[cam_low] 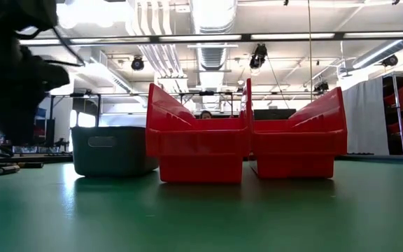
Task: Sort batteries
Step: Put the small black battery into the right red bin
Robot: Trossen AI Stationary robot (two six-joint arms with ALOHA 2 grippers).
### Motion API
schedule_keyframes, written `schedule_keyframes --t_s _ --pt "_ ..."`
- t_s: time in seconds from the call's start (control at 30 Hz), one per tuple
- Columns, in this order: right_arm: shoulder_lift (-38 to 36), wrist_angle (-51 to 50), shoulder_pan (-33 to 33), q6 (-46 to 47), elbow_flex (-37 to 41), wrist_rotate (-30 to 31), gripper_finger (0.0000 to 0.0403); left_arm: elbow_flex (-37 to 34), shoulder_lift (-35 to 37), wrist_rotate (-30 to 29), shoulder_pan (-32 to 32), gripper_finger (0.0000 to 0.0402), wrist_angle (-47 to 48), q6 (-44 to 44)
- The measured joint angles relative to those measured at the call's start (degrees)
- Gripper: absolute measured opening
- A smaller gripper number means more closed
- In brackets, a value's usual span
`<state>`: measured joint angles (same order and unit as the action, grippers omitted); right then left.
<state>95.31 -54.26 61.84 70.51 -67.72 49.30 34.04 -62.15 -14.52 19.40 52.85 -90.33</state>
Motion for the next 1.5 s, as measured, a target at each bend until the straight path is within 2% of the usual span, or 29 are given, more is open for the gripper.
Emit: schedule_keyframes --t_s 0.13,0.37,0.53,0.73,0.97,1.13,1.4,1.5 --pt "0.0 0.2 0.0 0.1 0.1 0.0 0.0219 -0.1 -0.7 2.1 3.8 0.0118 4.8 -8.3" --pt "0.0 0.1 0.0 1.9 1.4 0.0 0.0219 -0.1 -2.6 2.0 6.7 0.0146 4.5 -15.7" --pt "0.0 0.2 0.1 4.0 2.6 -0.3 0.0219 -0.5 -6.1 1.6 6.7 0.0155 3.7 -17.8" --pt "0.0 0.6 0.2 6.7 4.2 -1.8 0.0219 -0.9 -10.7 1.5 6.7 0.0155 -3.2 -16.7" --pt "0.0 0.8 0.2 7.6 4.8 -2.8 0.0219 -1.3 -16.1 1.1 6.7 0.0148 -3.5 -18.1" --pt "0.0 0.8 0.2 7.6 4.8 -2.8 0.0219 -0.5 -19.6 -0.1 6.7 0.012 -4.0 -15.3" --pt "0.0 1.2 0.2 7.6 4.8 -2.8 0.0219 2.5 -24.0 -2.0 6.7 0.0024 -3.6 -10.3" --pt "0.0 1.4 0.2 7.6 4.7 -2.8 0.0219 3.5 -24.6 -3.9 6.7 0.0011 -3.6 -8.2"
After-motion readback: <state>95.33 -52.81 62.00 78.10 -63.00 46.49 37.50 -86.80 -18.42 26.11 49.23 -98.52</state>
